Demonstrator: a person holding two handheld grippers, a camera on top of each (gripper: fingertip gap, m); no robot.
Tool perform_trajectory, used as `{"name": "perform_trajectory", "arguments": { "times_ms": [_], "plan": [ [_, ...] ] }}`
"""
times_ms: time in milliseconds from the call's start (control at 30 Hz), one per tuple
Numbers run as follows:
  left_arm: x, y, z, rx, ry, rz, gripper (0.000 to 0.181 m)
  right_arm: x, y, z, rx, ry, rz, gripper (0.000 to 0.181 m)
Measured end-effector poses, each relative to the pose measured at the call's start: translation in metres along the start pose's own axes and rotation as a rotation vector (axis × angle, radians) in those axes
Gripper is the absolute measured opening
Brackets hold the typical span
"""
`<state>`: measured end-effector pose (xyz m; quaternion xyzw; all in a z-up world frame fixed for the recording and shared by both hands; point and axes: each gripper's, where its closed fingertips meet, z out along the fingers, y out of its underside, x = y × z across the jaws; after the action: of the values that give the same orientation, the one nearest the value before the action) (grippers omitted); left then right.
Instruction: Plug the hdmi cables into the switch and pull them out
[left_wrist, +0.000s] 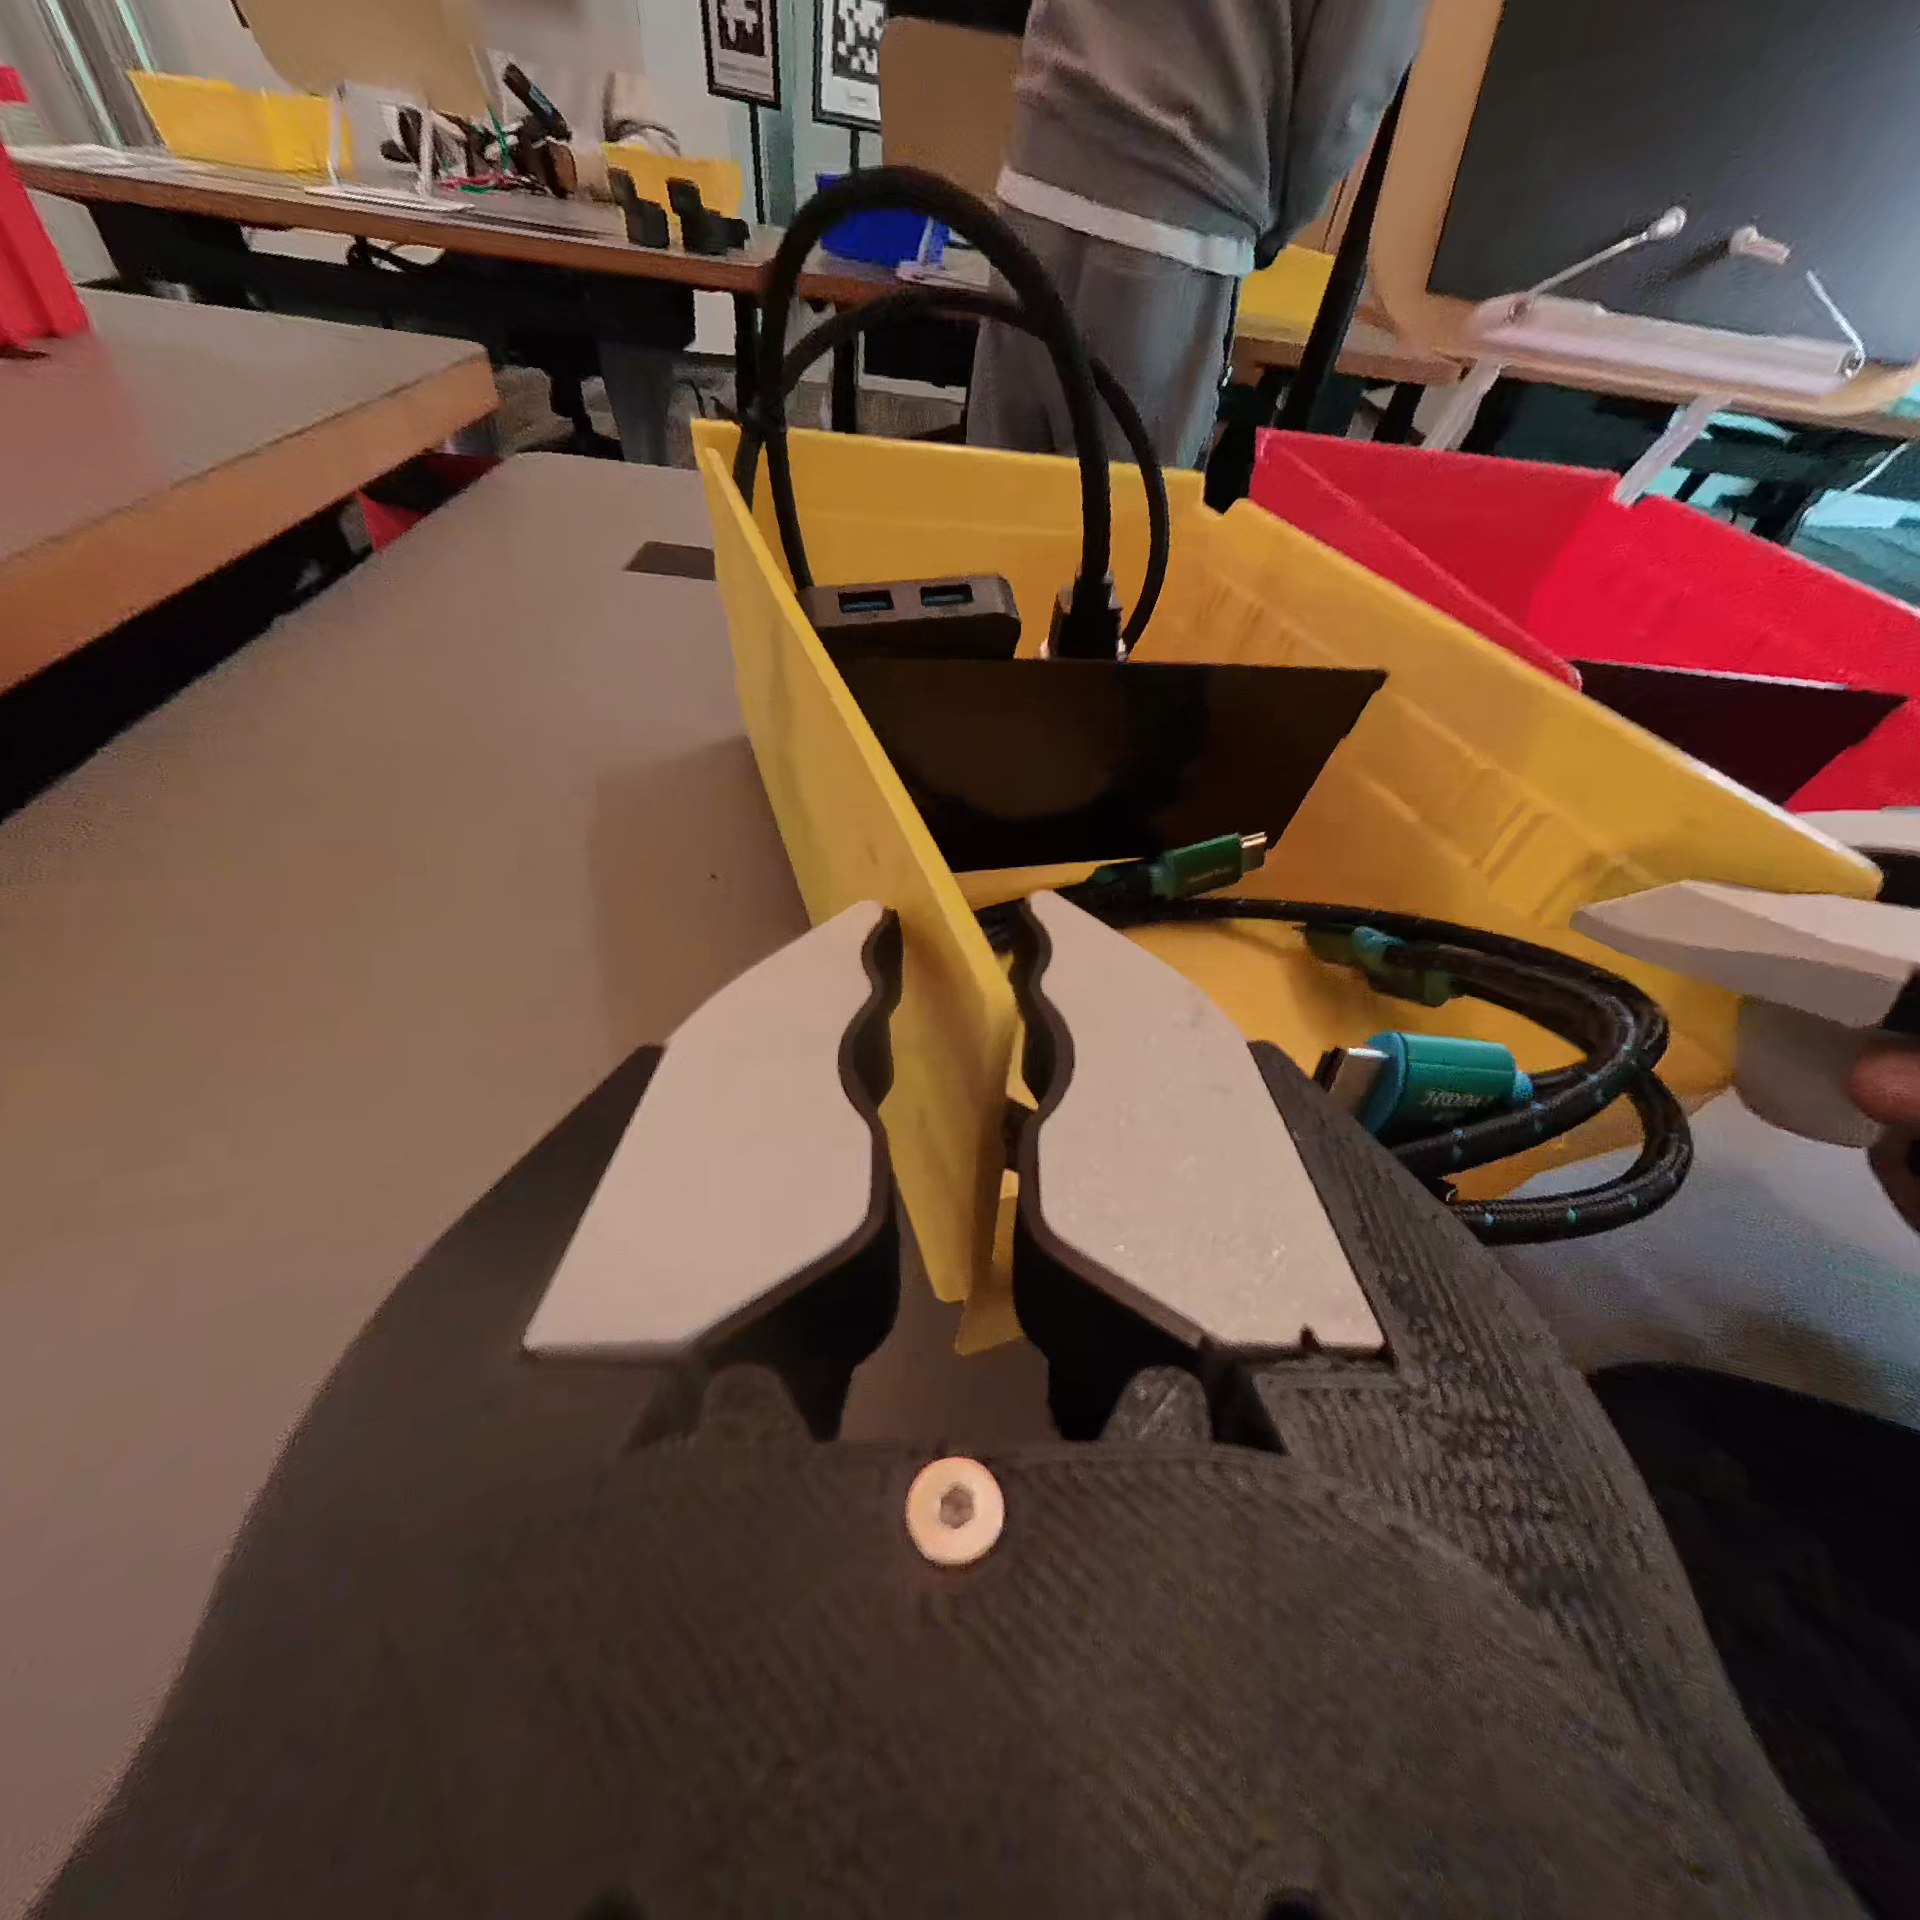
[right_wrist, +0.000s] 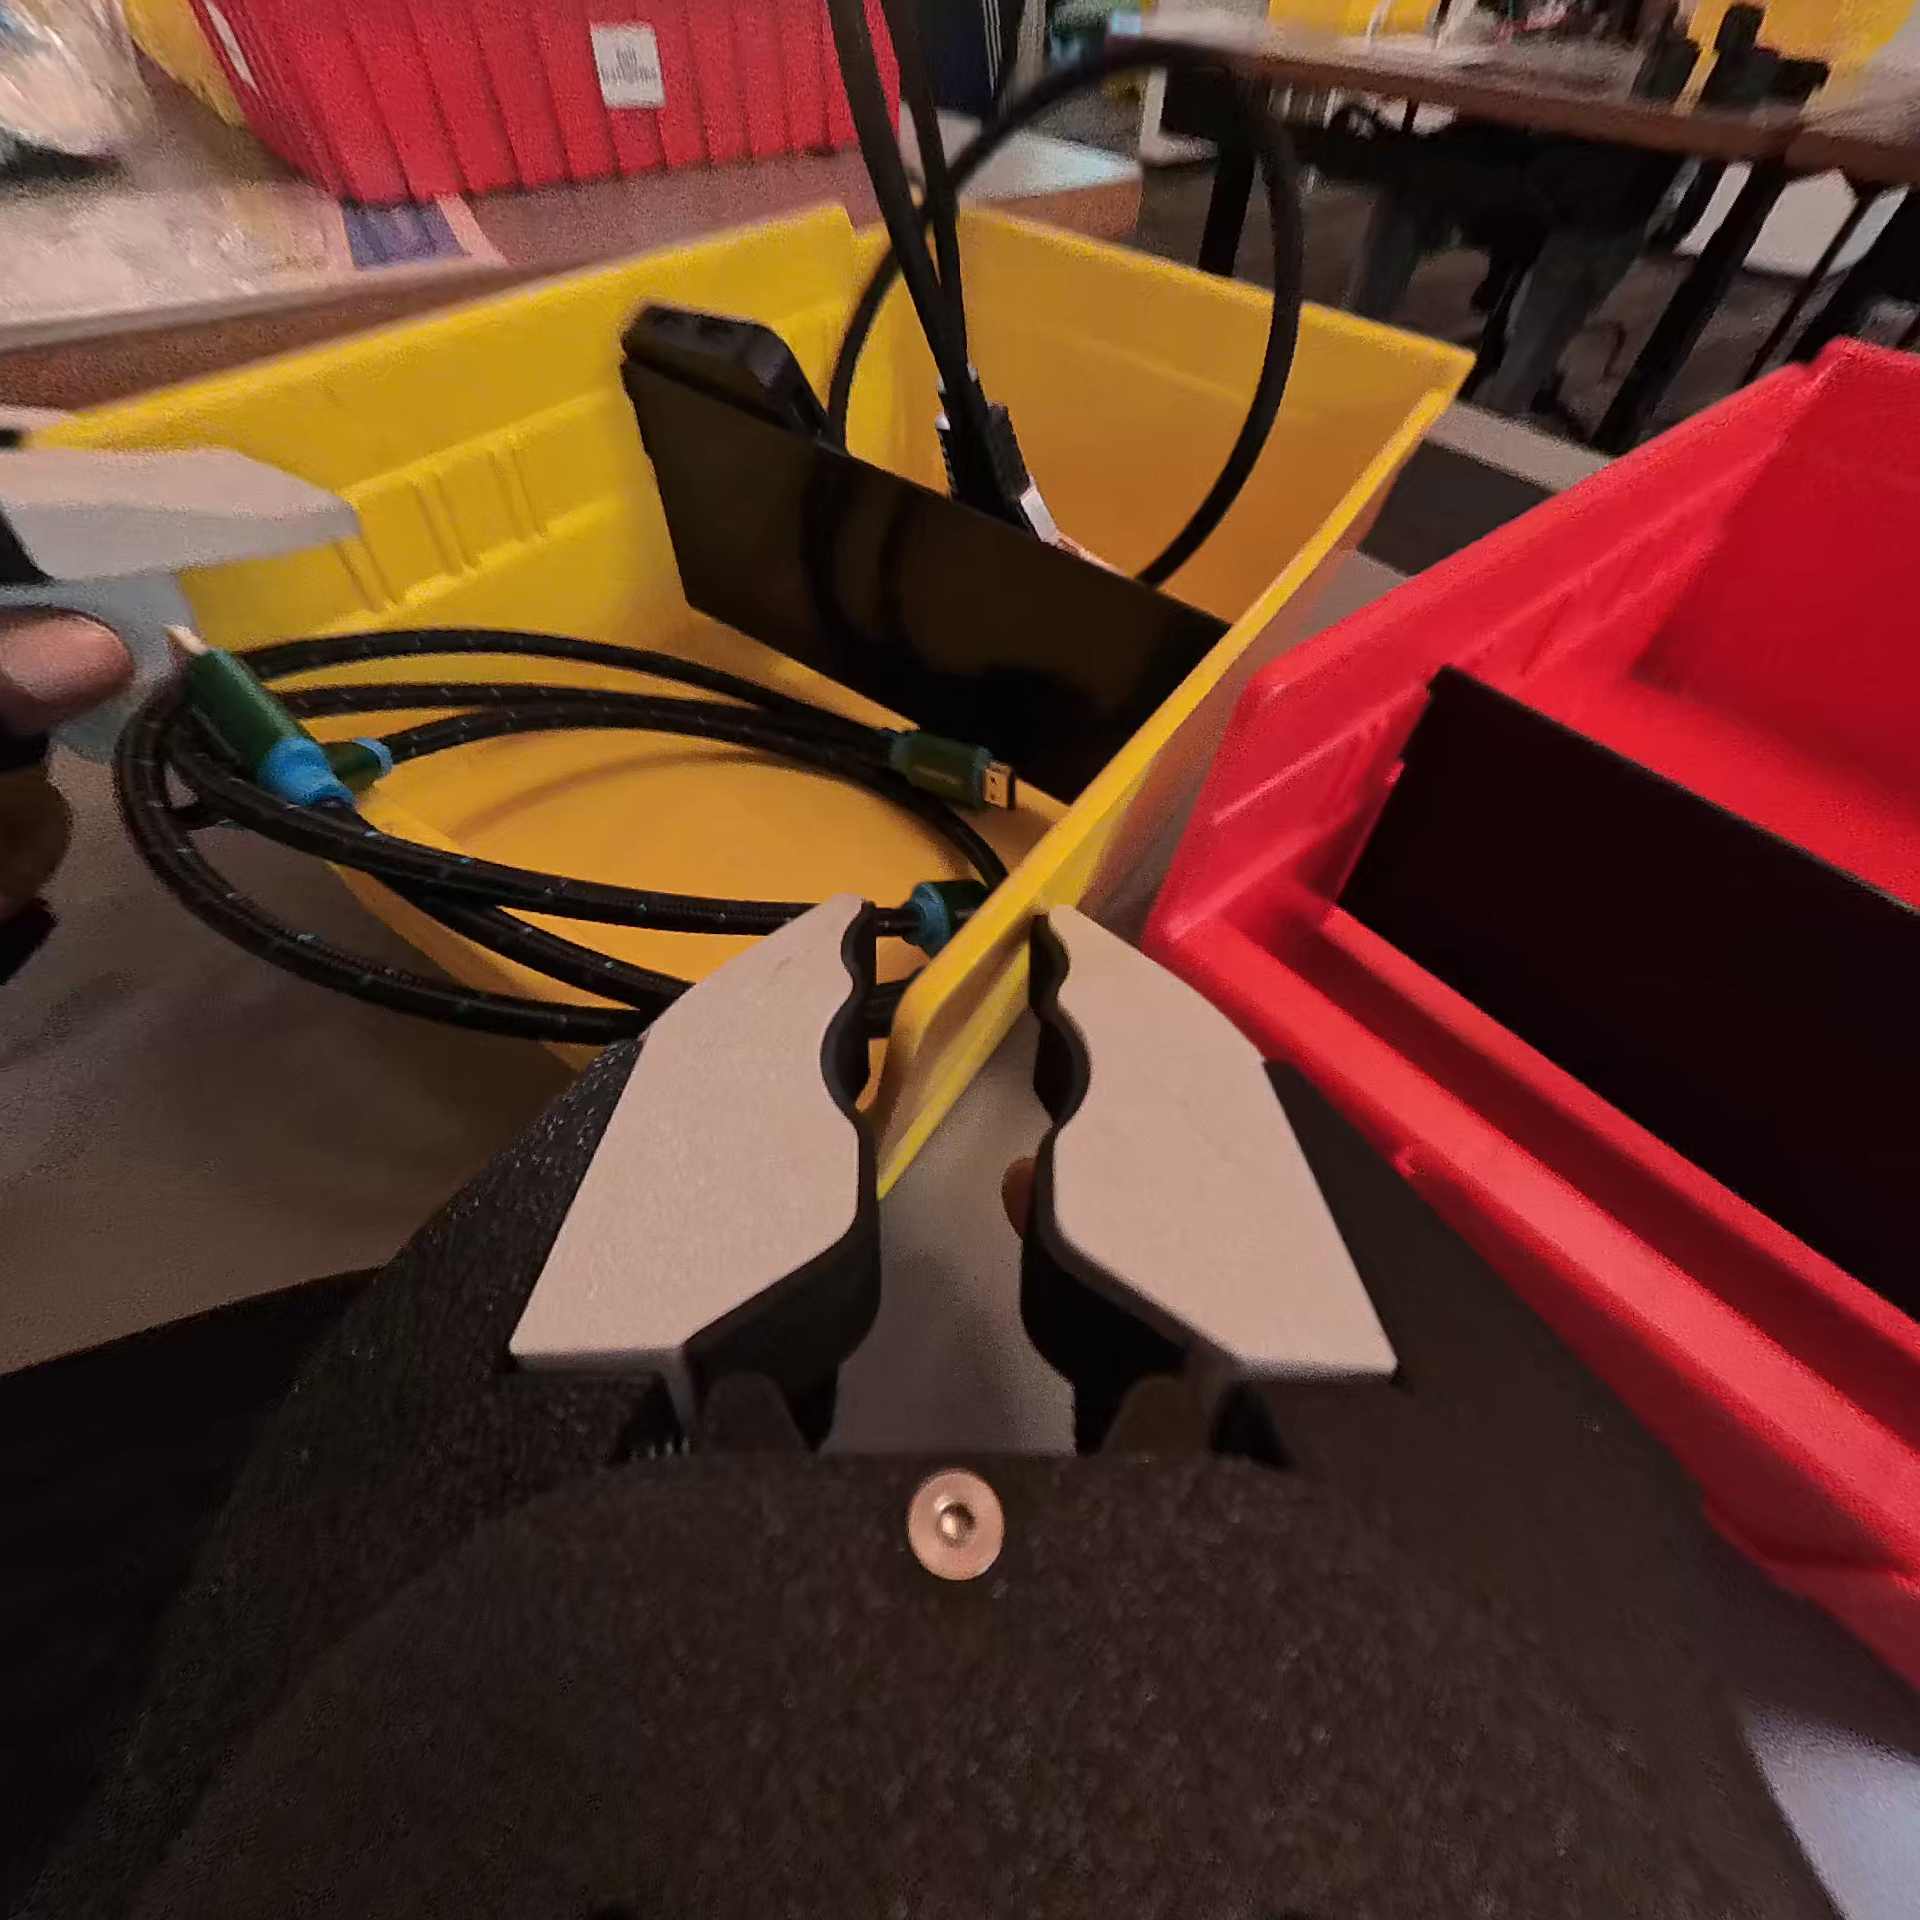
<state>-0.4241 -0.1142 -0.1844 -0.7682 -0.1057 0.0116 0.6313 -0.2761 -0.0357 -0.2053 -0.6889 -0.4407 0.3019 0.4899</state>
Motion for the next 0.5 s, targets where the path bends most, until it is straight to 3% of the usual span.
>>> {"name": "perform_trajectory", "arguments": {
  "times_ms": [167, 267, 333, 433, 500],
  "plan": [
    [0.016, 0.011, 0.023, -0.071, 0.046, 0.087, 0.025, 0.013, 0.008, -0.016, -0.076, 0.001, -0.074, 0.032],
    [0.031, 0.012, 0.028, -0.124, 0.166, 0.15, 0.027, 0.015, 0.014, -0.036, -0.175, -0.067, -0.116, 0.041],
    [0.036, -0.007, 0.018, -0.073, 0.206, 0.145, 0.033, 0.017, 0.003, -0.058, -0.157, -0.146, -0.155, 0.048],
    [0.056, -0.033, -0.001, -0.035, 0.27, 0.3, 0.034, 0.041, -0.018, -0.09, -0.087, -0.201, -0.297, 0.047],
    [0.086, -0.036, -0.009, -0.079, 0.371, 0.432, 0.035, 0.071, -0.007, -0.094, -0.191, -0.18, -0.415, 0.047]
  ]
}}
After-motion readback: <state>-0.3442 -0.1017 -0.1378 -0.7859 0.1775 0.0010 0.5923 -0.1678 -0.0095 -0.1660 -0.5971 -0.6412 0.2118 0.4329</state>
